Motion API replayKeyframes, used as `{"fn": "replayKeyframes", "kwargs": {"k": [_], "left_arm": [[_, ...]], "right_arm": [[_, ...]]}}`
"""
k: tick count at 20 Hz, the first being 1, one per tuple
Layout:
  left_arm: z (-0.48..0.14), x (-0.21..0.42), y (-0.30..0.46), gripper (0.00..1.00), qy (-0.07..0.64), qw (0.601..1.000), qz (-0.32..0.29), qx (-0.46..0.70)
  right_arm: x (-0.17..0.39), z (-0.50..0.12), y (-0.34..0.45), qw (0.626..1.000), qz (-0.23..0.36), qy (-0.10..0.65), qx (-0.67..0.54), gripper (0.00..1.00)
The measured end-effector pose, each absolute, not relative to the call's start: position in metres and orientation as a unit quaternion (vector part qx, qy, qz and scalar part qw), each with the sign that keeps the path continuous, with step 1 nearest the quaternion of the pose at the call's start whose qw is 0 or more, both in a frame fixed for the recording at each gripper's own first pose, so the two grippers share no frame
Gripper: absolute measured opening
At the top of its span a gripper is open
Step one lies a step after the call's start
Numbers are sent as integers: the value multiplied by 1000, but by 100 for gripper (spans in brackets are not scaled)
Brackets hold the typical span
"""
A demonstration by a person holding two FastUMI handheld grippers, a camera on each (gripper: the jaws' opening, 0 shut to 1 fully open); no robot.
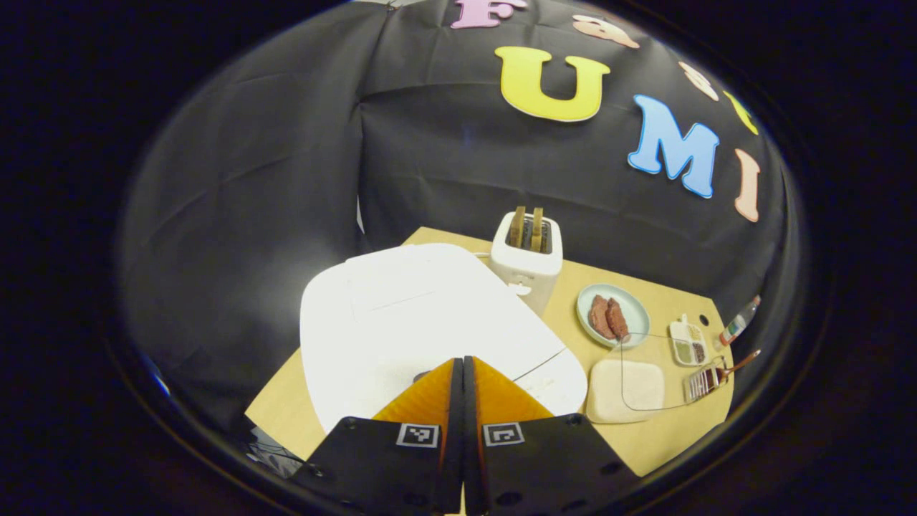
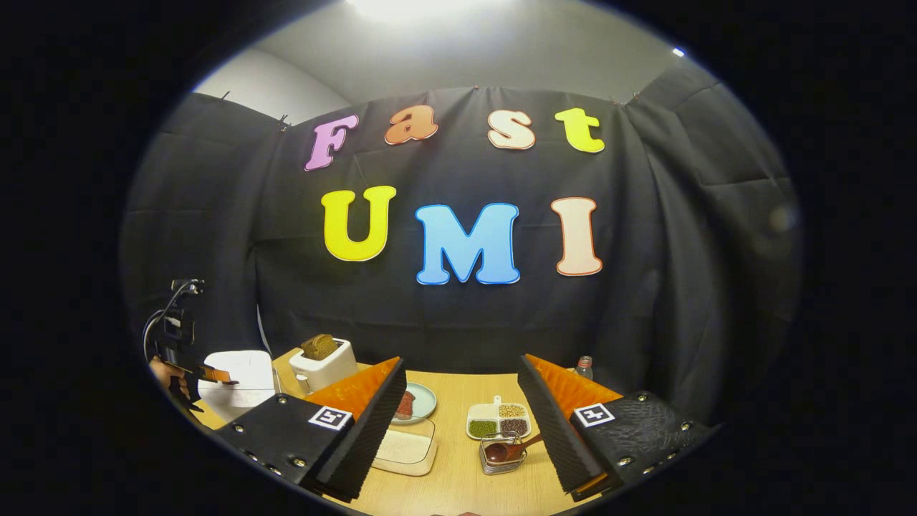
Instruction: Close the left gripper, press the button to open the rice cooker; take a wooden spoon from the chopstick holder with the right hand, scoop a spoonful of rice and pour it into the rice cooker, then put the wooden spoon back into the chopstick holder.
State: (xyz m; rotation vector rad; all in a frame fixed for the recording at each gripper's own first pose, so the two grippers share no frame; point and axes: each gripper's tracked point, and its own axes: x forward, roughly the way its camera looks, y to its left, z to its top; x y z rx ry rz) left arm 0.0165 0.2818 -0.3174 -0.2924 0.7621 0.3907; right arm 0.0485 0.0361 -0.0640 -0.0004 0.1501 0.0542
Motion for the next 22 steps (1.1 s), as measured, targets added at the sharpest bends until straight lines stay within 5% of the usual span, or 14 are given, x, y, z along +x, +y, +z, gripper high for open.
{"fn": "replayKeyframes", "kwargs": {"k": [5, 8, 9, 13, 22], "left_arm": [[-315, 19, 285, 9, 359, 903, 196, -127], [-254, 32, 303, 12, 261, 935, 226, -82], [-224, 28, 312, 48, 225, 942, 242, -56], [-138, 16, 296, 93, 133, 959, 247, -23], [-60, -11, 207, 93, 24, 979, 200, -45]], "right_arm": [[48, -76, 31, 995, 22, 94, 13, 97], [49, -76, 27, 995, 19, 93, 14, 97], [49, -78, 27, 995, 20, 92, 15, 97], [50, -81, 27, 995, 22, 89, 28, 96], [46, -79, 8, 997, 14, 72, 26, 96]]}}
